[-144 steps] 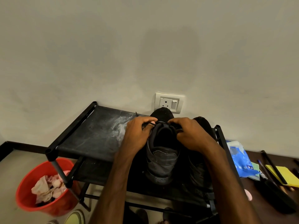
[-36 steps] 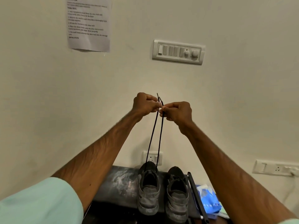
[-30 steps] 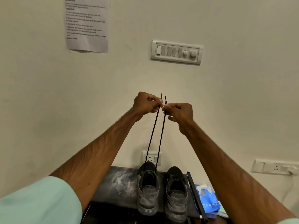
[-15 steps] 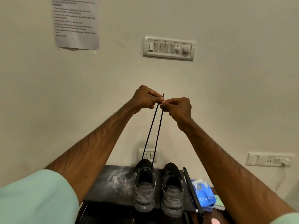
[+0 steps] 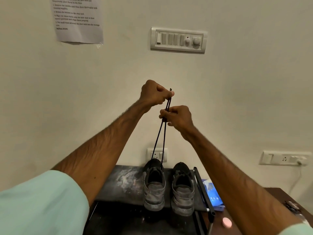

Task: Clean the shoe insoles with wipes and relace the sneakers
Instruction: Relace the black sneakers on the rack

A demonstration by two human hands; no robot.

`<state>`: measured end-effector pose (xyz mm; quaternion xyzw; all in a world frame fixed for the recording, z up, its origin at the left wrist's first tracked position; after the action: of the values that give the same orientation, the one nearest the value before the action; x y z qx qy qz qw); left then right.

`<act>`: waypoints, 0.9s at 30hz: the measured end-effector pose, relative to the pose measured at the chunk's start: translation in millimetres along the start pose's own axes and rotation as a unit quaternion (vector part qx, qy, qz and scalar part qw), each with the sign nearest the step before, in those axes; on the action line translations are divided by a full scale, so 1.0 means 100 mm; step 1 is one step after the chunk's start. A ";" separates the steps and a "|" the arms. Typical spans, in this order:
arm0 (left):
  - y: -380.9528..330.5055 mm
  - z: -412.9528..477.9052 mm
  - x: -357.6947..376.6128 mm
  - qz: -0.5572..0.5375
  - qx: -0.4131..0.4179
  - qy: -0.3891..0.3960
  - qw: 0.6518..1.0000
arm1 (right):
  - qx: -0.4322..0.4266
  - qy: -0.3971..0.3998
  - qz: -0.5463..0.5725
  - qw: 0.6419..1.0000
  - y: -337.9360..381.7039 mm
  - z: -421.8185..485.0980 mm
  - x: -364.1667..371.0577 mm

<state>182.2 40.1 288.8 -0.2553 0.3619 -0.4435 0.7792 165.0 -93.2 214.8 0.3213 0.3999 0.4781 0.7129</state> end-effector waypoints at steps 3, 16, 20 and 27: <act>0.04 -0.01 -0.02 -0.009 -0.016 -0.027 0.999 | 0.024 0.028 0.003 0.999 -0.19 -0.15 0.18; 1.05 -0.15 -0.22 -0.199 -0.224 -0.132 0.945 | 0.051 0.060 -0.095 0.992 -1.05 -0.27 0.38; 1.57 -0.38 -0.13 -0.088 -0.225 -0.180 0.954 | 0.099 0.021 -0.061 0.993 -1.37 -0.25 0.46; 2.37 -1.02 0.32 0.098 -0.287 -0.089 0.949 | 0.148 -0.022 -0.017 0.989 -1.87 -0.17 0.71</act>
<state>233.2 117.1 45.5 -0.4700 0.4262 -0.2181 0.7415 245.0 -88.4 31.4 0.4267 0.4558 0.3943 0.6744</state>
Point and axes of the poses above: each hand's wrist, its own z-axis towards the middle knuckle, its own x-axis out of the palm, y = z × x, the point moved 3 cm from there along z, towards the middle knuckle, and after that the axes turned 3 degrees about -y, right-handed, at the moved point
